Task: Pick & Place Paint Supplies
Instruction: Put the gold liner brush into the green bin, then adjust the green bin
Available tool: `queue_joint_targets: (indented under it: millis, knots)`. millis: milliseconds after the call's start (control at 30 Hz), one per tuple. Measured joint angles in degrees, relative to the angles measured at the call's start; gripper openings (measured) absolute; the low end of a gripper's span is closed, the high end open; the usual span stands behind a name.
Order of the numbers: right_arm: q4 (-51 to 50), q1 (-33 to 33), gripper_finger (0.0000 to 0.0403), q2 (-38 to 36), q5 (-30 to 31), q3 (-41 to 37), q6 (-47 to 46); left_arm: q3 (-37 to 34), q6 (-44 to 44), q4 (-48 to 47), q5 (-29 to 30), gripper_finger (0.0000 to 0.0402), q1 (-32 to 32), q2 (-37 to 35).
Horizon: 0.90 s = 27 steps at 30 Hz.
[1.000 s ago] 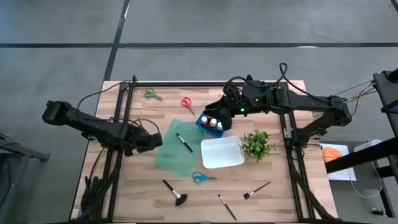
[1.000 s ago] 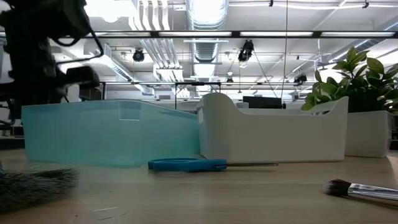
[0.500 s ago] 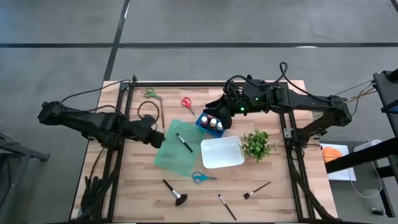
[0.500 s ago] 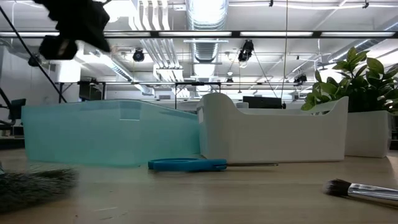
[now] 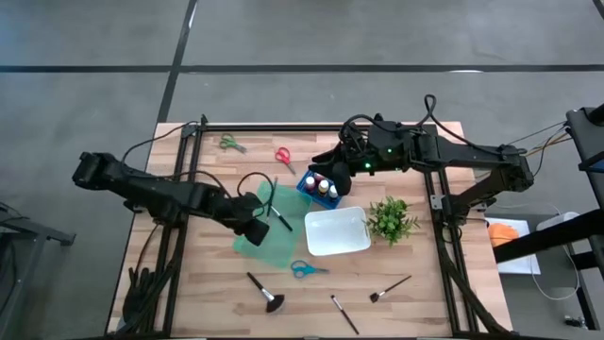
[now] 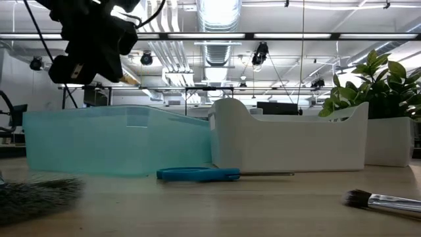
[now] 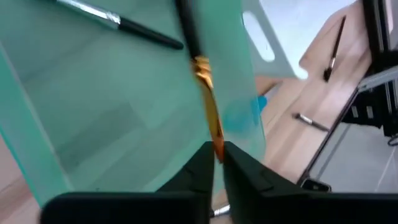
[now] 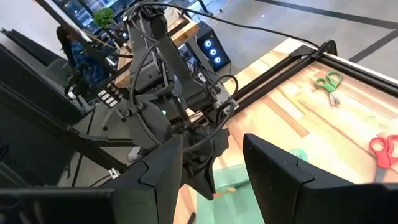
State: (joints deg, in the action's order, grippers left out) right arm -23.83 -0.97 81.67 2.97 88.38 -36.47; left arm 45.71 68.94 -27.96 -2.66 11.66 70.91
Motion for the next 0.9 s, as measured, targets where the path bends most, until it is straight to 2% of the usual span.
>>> queue_joint_targets:
  millis: [300, 367, 467, 600, 700, 800, 833, 900]
  knots:
    - [-0.31, 0.0, 0.0167, -0.2, -0.34, 0.0, -0.18, -0.1, -1.15, -1.15, -0.35, 0.0185, 0.13, -1.26]
    - [-0.48, 0.0, 0.0167, -0.2, -0.41, 0.0, -0.17, -0.1, -1.21, -1.17, 0.63, 0.0204, 0.13, -2.36]
    - [-1.11, -0.02, 0.0167, -0.22, -0.38, 0.0, -0.16, -0.1, 0.37, -2.26, 4.41, 0.0213, 0.13, -3.86]
    - [-1.3, -0.02, 0.0167, -0.22, 0.03, 0.0, -0.18, -0.1, 1.0, -2.71, 7.72, 0.018, -0.88, -3.95]
    - [-1.3, -0.04, 0.0167, -0.25, 0.17, 0.0, -0.18, -0.1, -1.14, -2.6, 7.8, 0.012, -2.6, -2.89]
    - [-1.3, -0.04, 0.0167, -0.25, 1.2, 0.0, -0.21, -0.1, -2.93, -2.54, 7.01, 0.0037, -5.91, -2.08]
    - [-1.29, -0.04, 0.0167, -0.25, 1.41, 0.0, -0.31, -0.1, -3.23, -2.62, 6.76, 0.002, -7.36, -2.05]
    - [-1.28, -0.04, 0.0167, -0.25, 1.58, 0.0, -0.5, -0.13, -2.99, -2.75, 6.69, 0.001, -11.01, -2.03]
